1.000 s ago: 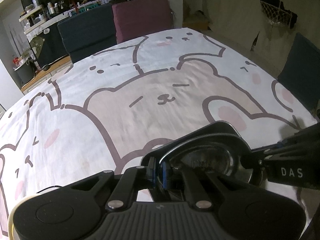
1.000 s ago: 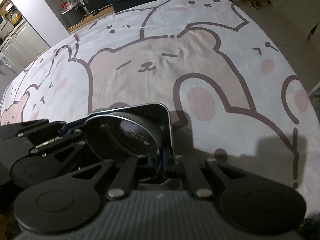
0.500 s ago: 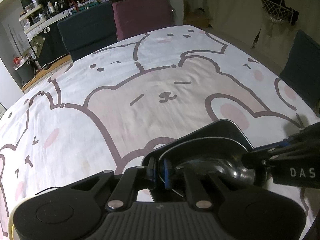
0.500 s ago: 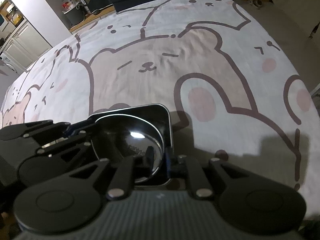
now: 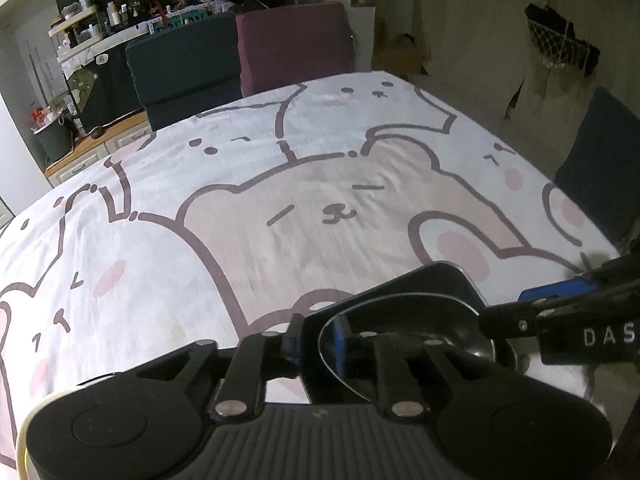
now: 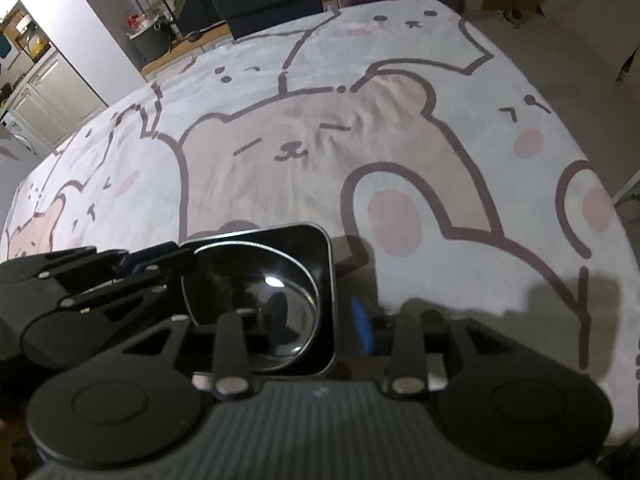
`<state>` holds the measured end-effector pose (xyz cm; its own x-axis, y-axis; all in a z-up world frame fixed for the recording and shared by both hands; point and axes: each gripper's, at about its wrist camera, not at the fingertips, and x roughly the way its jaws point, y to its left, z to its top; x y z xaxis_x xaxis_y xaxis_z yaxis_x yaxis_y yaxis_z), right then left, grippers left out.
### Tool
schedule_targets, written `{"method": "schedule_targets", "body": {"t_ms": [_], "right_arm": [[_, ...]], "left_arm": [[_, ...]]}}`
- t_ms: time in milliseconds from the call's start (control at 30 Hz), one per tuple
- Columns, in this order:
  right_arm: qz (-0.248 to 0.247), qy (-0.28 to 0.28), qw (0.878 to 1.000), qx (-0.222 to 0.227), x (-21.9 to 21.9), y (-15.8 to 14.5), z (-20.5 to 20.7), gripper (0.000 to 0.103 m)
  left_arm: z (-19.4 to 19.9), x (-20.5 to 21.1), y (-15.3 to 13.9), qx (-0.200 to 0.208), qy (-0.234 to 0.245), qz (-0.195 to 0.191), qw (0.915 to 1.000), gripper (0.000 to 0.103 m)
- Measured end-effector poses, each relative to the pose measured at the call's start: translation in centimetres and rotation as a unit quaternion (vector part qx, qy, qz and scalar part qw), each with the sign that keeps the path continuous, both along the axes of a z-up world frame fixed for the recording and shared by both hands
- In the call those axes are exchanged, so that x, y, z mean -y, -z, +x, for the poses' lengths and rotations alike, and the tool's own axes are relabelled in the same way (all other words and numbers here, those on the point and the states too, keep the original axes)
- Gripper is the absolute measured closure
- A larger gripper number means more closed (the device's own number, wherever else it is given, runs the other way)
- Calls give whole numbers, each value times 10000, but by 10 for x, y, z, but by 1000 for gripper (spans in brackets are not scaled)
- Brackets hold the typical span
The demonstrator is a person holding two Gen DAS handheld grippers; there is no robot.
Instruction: Organize plates and bowls
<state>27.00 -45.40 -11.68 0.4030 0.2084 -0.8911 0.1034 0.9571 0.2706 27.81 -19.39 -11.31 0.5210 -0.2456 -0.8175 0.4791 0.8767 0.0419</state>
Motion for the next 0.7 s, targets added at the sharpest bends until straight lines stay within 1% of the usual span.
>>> {"method": "schedule_targets", "body": {"t_ms": [33,67,100,133,200,267,300,333,433,500,700], "right_arm": [[32,21,10000,33,2,-1,-1,56],[37,41,10000,56,3,-2,-1,54],[25,63,9999,84,5,-3,-1,49],[-9,92,9999,119,6,-4,-2,45],[-95,144,9997,158,10,-4,-2,44],[-166,192,9995,160,14,-3,-2,44],[-198,198,9995,152,16,-2,-2,47],[-236,188,9995,122,18,0,-2,53],[-275,44,9996,56,17,6,-1,64],[-298,-67,9995,64,14,7,0,68],[-381,-277,9989,19,4,12,6,71]], "left_arm": [[-1,-1,-2,8,-5,-24,10000,78],[-1,-2,-3,9,-7,-37,10000,73],[-2,-4,-5,16,-10,-55,10000,66],[-3,-6,-7,31,-5,-75,10000,63],[-4,-9,-10,63,23,-92,9999,52],[-6,-13,-13,99,49,-87,9999,47],[-6,-14,-14,110,59,-79,9999,46],[-7,-16,-14,116,68,-69,9999,46],[-7,-22,-15,92,88,-37,9999,46],[-7,-25,-16,61,103,-35,9999,46],[-10,-29,-17,7,218,-4,9998,47]]}}
